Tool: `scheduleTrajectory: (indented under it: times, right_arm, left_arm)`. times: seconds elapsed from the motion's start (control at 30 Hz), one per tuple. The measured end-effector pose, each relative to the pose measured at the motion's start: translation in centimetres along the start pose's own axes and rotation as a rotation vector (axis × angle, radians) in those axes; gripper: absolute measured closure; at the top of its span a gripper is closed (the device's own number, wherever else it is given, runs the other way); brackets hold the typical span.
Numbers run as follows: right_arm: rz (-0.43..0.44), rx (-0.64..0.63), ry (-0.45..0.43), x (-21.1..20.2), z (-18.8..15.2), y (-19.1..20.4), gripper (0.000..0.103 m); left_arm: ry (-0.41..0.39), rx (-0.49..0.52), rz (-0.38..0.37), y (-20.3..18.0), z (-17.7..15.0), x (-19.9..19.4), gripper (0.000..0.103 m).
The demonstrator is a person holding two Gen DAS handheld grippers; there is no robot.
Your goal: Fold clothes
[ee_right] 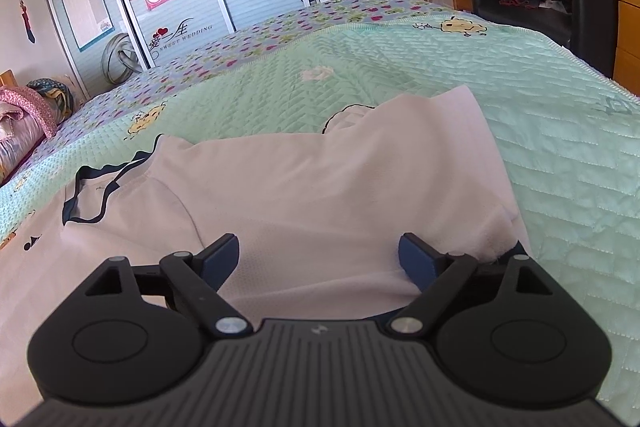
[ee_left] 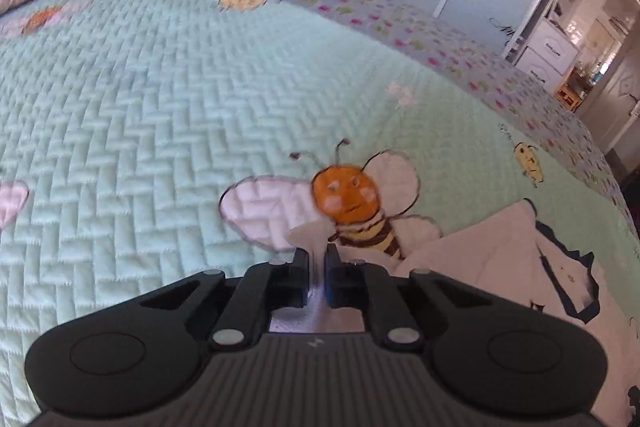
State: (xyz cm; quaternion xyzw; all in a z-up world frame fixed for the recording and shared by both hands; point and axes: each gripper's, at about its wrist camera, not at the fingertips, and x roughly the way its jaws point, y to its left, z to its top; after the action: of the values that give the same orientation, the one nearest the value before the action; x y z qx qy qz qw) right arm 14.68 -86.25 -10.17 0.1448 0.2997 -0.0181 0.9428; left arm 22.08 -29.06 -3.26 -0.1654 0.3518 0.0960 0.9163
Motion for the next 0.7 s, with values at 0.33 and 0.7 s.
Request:
scheduleTrajectory:
  times: [0.33,0.7]
  right_arm:
    - [-0.018,-0.026,0.0,0.1,-0.1,0.3,0.015]
    - [-0.003,-0.008,-0.004,0.0,-0.2,0.1,0.014]
  left_arm:
    - [-0.242,0.343,0.08,-7.6,2.3,-3.2,0.096]
    - [-0.143,0.705,-0.143,-16.1,-5.9,-4.4,0.087]
